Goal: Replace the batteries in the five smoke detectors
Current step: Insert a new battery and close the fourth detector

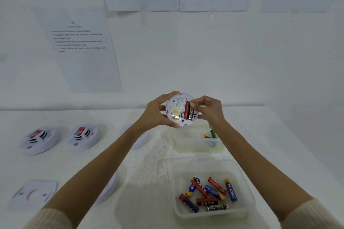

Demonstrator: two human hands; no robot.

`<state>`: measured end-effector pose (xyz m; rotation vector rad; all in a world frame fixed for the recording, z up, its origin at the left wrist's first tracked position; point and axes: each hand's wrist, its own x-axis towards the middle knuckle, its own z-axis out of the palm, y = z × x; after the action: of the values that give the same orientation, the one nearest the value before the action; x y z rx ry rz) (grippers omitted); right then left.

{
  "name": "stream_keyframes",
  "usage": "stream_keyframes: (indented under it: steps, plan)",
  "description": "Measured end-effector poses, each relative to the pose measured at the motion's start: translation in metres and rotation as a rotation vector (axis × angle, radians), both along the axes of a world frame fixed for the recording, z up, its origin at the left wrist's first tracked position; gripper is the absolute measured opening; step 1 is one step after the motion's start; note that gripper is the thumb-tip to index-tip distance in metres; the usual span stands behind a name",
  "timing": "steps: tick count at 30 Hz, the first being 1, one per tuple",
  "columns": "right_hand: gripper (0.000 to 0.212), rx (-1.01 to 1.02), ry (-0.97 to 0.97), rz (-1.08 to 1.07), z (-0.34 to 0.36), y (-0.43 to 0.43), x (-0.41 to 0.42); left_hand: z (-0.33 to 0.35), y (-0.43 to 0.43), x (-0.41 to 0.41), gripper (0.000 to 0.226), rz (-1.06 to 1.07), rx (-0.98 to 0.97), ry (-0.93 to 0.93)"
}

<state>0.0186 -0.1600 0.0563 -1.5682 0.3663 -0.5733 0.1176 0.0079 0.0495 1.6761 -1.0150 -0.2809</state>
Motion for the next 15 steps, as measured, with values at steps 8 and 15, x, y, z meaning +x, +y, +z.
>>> stream_keyframes:
  steps: [8,15]
  plan:
    - [0.012,-0.221,-0.025,-0.104,-0.0029,0.0045,0.0045,-0.0009,0.0008,0.0002,0.094,0.018,-0.014,0.038]
    - [0.009,-0.13,-0.051,-0.078,0.0004,0.0044,0.0042,0.0014,0.0029,0.001,0.098,-0.022,0.012,0.057]
